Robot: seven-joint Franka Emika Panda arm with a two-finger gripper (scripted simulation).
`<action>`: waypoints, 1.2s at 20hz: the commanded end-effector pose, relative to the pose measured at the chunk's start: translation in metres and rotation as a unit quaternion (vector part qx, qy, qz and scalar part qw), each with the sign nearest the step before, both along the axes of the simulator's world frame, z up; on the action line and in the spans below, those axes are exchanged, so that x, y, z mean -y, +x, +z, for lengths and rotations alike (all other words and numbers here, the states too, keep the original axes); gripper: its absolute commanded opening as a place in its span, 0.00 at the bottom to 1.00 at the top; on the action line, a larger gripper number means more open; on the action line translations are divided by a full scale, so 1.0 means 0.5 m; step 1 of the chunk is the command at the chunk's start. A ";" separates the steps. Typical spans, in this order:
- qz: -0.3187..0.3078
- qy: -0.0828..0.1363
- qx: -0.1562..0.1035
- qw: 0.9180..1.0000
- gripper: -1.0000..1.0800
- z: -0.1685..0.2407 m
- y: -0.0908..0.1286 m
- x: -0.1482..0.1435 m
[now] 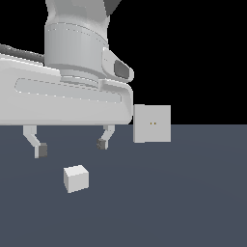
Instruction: Plug the charger into the wall socket.
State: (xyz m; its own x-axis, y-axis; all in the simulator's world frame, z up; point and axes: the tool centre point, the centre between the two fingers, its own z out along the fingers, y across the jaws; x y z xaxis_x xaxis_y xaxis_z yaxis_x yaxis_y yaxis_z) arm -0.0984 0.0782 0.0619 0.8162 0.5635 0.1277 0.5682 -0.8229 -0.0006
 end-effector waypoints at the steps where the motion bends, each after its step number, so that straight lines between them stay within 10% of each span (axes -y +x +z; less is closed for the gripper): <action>1: 0.000 0.000 0.000 1.000 0.96 -0.004 0.000 0.000; 18: 0.001 -0.001 0.000 1.000 0.96 -0.100 -0.001 0.001; 19: 0.001 -0.001 0.000 1.000 0.00 -0.100 -0.001 0.001; 24: 0.001 -0.001 0.000 1.000 0.00 -0.100 -0.001 0.001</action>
State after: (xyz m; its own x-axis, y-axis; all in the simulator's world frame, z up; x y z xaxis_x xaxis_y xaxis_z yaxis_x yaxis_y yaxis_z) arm -0.0991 0.0776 0.0120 0.8154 0.5647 0.1275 0.5693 -0.8221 0.0007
